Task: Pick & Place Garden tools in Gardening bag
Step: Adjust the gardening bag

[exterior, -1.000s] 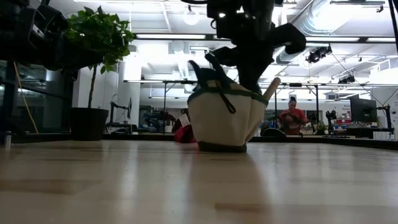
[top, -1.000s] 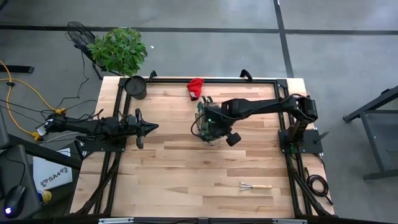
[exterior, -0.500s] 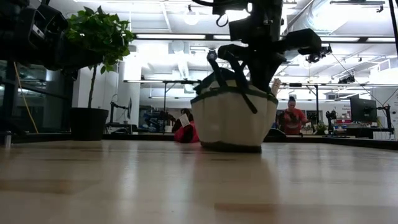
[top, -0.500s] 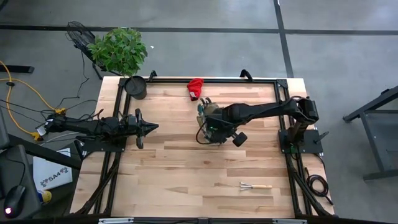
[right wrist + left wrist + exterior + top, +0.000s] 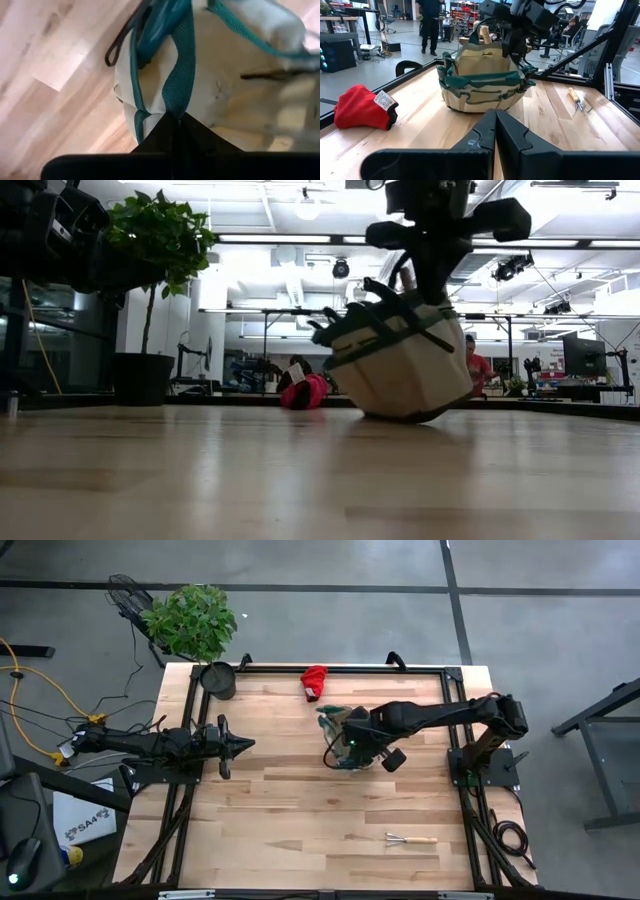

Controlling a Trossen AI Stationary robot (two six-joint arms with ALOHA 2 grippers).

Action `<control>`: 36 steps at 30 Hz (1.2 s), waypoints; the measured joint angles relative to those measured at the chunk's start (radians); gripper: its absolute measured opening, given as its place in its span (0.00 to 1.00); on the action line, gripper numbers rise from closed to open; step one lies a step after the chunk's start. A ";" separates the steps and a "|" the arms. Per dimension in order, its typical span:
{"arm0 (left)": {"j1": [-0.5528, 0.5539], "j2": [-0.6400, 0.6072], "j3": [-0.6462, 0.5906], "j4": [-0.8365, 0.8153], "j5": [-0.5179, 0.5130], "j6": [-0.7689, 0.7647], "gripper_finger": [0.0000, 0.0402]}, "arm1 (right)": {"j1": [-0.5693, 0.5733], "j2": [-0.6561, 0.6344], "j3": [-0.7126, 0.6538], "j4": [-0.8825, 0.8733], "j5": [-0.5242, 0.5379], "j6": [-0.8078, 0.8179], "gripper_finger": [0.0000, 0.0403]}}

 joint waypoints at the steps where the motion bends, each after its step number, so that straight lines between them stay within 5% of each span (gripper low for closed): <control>1: 0.000 0.000 0.000 0.000 0.000 0.000 0.01 | 0.000 0.000 0.000 0.000 -0.017 0.007 0.01; 12: 0.000 0.000 0.000 0.000 0.000 0.000 0.01 | -0.010 -0.001 -0.153 0.102 -0.034 0.028 0.01; 36: 0.000 0.000 0.000 0.000 -0.001 0.000 0.01 | -0.011 -0.085 -0.160 0.143 -0.067 0.094 0.01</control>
